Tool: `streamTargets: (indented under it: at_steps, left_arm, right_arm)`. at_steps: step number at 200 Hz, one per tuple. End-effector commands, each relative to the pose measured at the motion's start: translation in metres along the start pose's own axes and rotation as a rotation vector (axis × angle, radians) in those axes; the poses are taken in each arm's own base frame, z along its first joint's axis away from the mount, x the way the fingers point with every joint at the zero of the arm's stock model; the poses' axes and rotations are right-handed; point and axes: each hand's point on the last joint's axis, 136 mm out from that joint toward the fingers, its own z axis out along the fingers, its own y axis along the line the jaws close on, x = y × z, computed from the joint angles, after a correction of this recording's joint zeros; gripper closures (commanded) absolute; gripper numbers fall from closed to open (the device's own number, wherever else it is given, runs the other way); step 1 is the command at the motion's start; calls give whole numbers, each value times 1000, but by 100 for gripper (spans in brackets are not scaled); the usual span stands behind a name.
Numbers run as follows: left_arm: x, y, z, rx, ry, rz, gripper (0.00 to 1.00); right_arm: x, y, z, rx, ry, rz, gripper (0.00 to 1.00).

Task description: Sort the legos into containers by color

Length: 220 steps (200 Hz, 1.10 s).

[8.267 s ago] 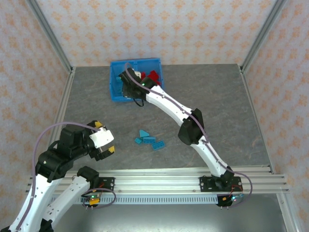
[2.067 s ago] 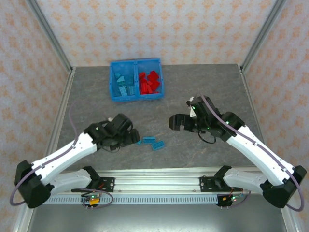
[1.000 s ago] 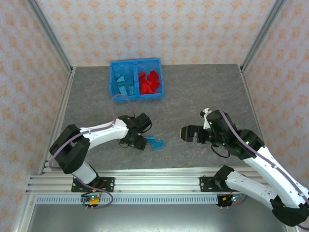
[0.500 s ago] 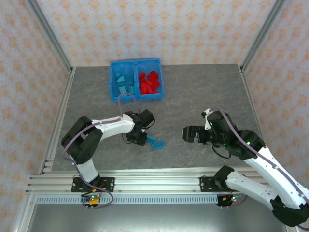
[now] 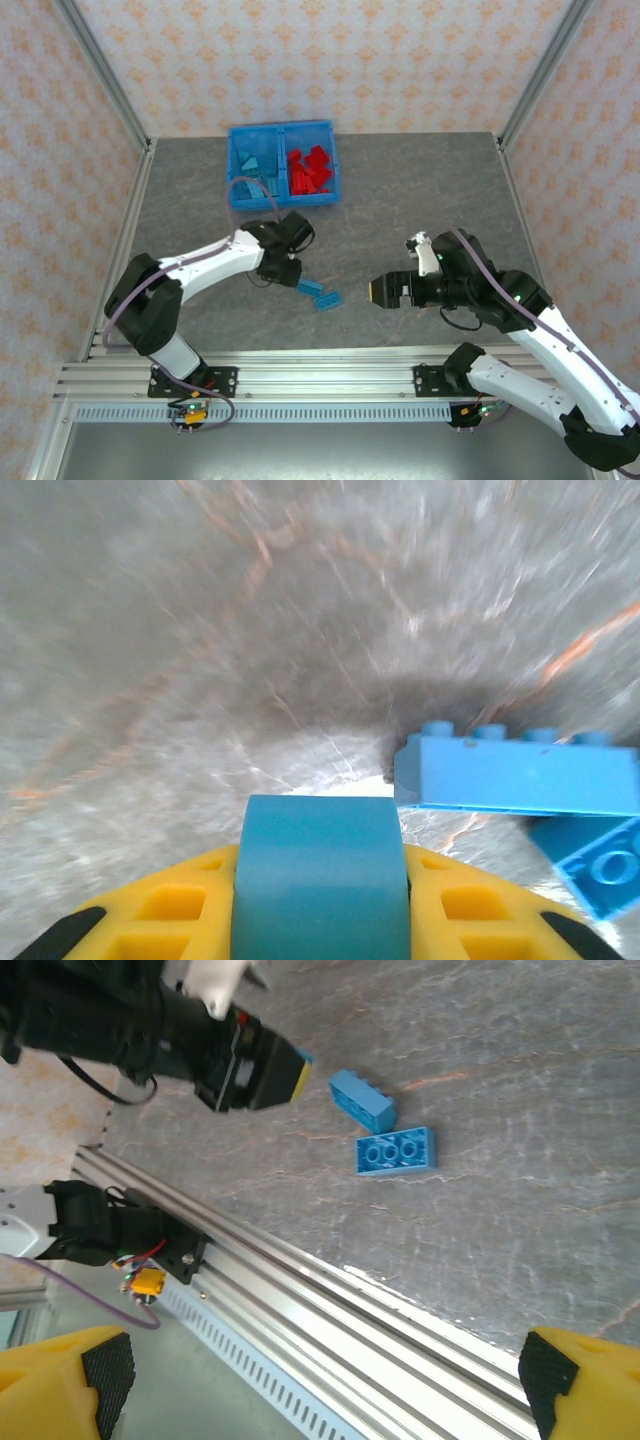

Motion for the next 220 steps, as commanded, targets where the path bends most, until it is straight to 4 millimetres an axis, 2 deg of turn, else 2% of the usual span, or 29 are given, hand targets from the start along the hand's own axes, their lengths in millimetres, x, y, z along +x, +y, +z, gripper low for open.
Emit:
streamTargets:
  at_steps: [1,18,40,56,72,96,104,133,160,189,220]
  left_arm:
    - [-28,29,-49,-60,-97,-75,72]
    - [-57,45,-76,-47,-166,-139,73]
    - [-105,70,-106,-26,-277,-243,74]
    - [-141,93,-119,-36,-336,-331,76]
    - [-174,115,-122,-59,-374,-396,78]
    - [-218,134,-115,-64,-397,-442,78]
    - [-232,140,-100,-74,-377,-453,78]
    - [-272,150,-80,-74,-375,-476,78]
    - [-300,166,-55,-98,-402,-515,76]
    - [-325,177,-28,-92,-450,-541,74]
    - [-351,188,-17,-99,-537,-544,70]
  right_arm:
    - [-10,15,-3,-68,-37,-33,0]
    - [-16,14,1,-54,-49,-26,0]
    - [-26,10,5,-20,-78,-26,0]
    - [-33,8,8,0,-93,-29,0]
    - [-41,8,9,16,-107,-30,0]
    - [-51,7,11,43,-125,-26,0]
    - [-54,6,12,55,-132,-21,0]
    - [-67,4,12,100,-157,17,0]
    - [-77,10,5,114,-165,52,0]
    - [-82,4,-5,170,-189,63,0]
    - [-94,6,-2,182,-208,71,0]
